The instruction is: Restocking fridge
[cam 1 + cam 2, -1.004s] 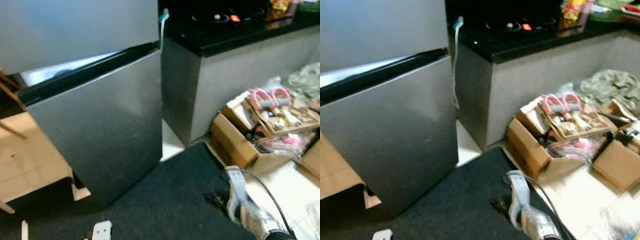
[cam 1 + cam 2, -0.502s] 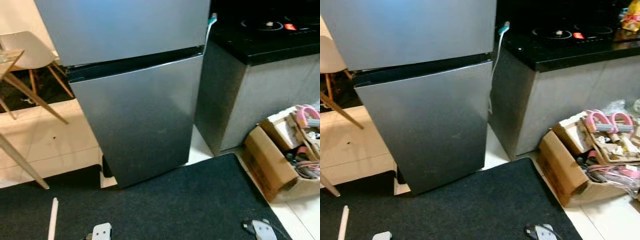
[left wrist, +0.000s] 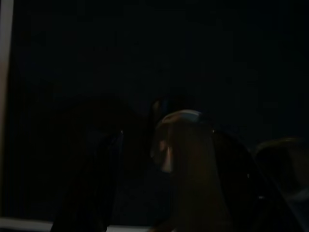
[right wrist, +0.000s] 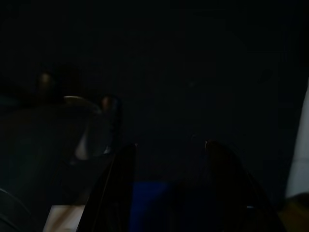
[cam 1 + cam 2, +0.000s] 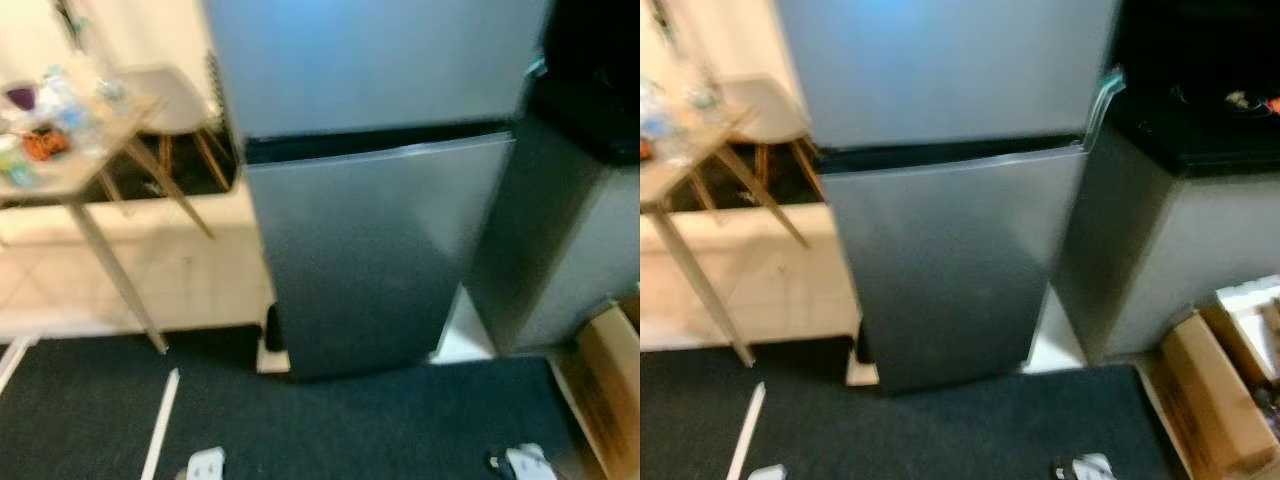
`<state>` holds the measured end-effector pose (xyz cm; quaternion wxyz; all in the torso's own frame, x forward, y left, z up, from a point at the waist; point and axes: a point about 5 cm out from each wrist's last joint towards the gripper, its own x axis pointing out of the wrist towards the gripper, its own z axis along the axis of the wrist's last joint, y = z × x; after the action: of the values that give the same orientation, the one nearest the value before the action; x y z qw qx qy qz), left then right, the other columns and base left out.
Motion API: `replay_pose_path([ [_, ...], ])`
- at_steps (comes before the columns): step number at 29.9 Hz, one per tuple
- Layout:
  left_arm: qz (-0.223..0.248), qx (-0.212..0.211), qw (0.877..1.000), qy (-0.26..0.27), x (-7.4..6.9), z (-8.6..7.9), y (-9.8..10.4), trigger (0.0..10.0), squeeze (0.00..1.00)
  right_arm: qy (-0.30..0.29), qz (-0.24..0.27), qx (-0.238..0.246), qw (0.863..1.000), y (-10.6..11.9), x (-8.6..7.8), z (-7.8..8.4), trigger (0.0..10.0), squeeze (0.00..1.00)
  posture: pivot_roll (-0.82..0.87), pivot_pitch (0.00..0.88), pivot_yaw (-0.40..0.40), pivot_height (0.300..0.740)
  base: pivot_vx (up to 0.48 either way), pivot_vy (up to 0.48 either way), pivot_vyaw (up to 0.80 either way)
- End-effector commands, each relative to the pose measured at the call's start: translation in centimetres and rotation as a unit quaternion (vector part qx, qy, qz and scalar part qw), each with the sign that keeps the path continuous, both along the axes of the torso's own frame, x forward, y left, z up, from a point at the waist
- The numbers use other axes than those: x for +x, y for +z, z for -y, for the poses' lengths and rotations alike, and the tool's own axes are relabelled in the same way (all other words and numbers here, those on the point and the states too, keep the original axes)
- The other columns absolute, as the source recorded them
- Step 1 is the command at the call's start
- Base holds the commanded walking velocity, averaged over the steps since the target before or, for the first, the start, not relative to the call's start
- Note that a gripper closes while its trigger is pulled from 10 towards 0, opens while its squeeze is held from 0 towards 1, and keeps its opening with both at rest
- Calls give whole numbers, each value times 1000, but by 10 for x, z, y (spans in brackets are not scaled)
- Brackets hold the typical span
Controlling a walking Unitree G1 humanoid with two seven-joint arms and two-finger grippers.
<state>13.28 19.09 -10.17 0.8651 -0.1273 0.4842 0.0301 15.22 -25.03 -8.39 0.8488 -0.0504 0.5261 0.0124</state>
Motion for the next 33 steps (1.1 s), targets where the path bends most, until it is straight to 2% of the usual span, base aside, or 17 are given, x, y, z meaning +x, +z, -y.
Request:
replay_pose_path([
  [1,-8,4,1000,-3,-2,0,-1,10000,0,5,-7,1,1000,-2,-4,-2,10000,0,-23,34,-2,740,0,0,719],
  [12,1,2,1000,-7,1,-3,1,10000,0,21,-3,-4,1000,-2,-3,-4,10000,0,-26,30,0,740,0,0,720],
  [14,3,-3,1000,-8,1,-3,1,10000,0,15,-8,-17,1000,-3,-5,-3,10000,0,-29,32,4,740,0,-176,0],
  [24,-4,0,1000,-3,-1,-4,0,10000,0,10,-5,-9,1000,-3,-5,-4,10000,0,-28,38,6,740,24,-406,0],
  [27,-10,17,1000,3,-2,-6,-1,10000,0,11,-6,-9,1000,-4,-7,-5,10000,0,-28,38,6,740,0,0,0],
  [33,-5,4,1000,8,-2,-4,-1,10000,0,12,-7,-9,1000,-5,-8,-6,10000,0,-28,43,8,740,0,0,0],
])
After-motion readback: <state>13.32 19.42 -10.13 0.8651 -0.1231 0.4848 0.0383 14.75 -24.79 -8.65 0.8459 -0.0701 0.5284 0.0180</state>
